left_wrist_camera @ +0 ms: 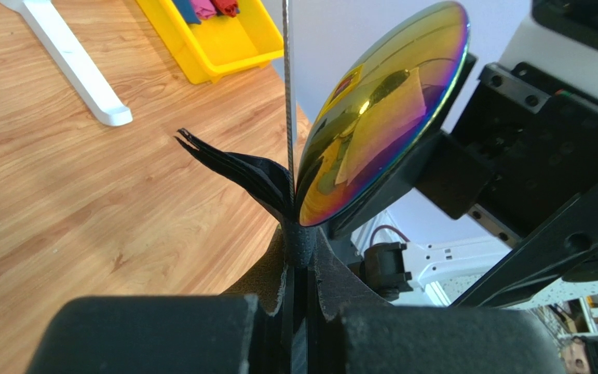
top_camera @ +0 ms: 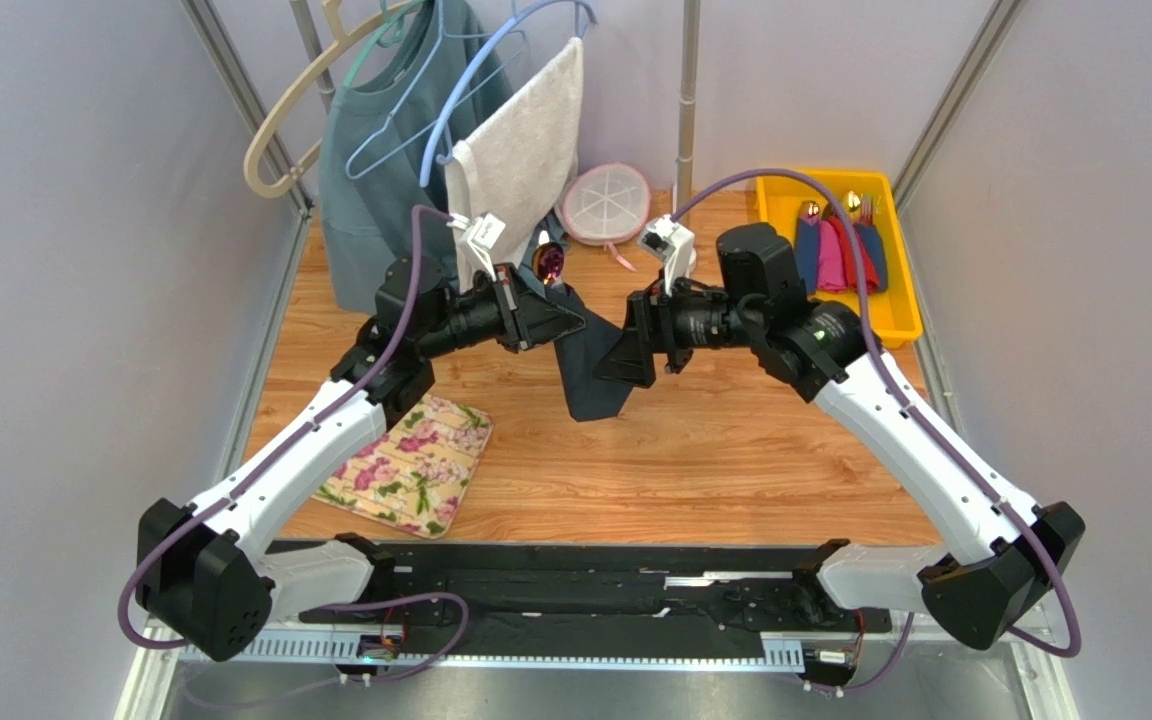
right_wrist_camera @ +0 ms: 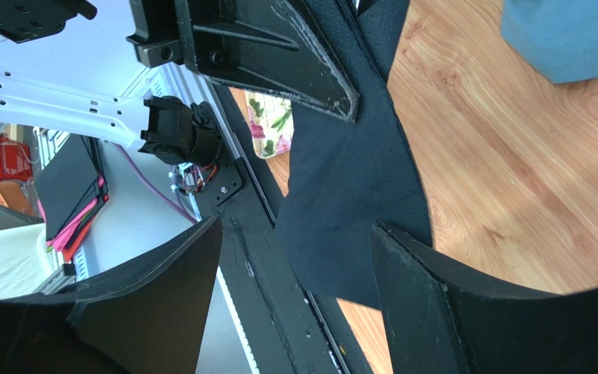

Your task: Place the utensils on the paper napkin and roll it up

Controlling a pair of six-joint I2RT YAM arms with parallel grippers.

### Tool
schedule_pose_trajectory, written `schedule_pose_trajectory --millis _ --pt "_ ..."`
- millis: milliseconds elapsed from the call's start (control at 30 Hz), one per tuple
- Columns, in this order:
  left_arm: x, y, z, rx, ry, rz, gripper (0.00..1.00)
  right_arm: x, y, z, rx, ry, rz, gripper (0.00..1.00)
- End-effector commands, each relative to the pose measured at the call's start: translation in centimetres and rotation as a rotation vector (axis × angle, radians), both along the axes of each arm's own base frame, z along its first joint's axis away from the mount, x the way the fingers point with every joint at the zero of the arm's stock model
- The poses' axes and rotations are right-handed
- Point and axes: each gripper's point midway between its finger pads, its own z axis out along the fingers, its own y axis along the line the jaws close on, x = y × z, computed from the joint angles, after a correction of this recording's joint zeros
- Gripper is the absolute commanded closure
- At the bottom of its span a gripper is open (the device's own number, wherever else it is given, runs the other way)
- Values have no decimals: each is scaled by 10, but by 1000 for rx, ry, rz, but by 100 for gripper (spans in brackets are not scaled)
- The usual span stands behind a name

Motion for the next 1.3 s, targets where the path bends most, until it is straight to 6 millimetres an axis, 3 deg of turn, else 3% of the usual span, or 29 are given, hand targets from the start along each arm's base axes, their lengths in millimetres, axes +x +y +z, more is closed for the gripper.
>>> schedule_pose_trajectory --millis 0,333,467,600,967,1033,1133,1233,1267 --pt "-9 1 58 -114 -118 -26 100 8 14 1 33 -23 -6 26" --pt "-20 -2 70 -178 -126 -70 100 2 32 -11 67 -2 57 25" --pt "-22 -3 75 -201 -126 -88 100 -7 38 -7 115 13 117 30" --pt "-24 -3 80 -214 -136 -99 100 -16 43 -2 167 30 178 50" --pt "-31 -2 95 -255 -192 -121 100 -40 47 9 260 119 288 78" --pt "-31 -1 94 -253 -195 -121 100 -41 47 13 265 115 286 99" --pt "-33 1 89 -240 -194 -116 100 -36 43 16 255 89 245 100" --pt "-29 5 73 -199 -144 -96 88 -29 38 26 261 32 198 100" --pt "-28 6 69 -194 -130 -88 74 -29 37 29 266 23 194 100"
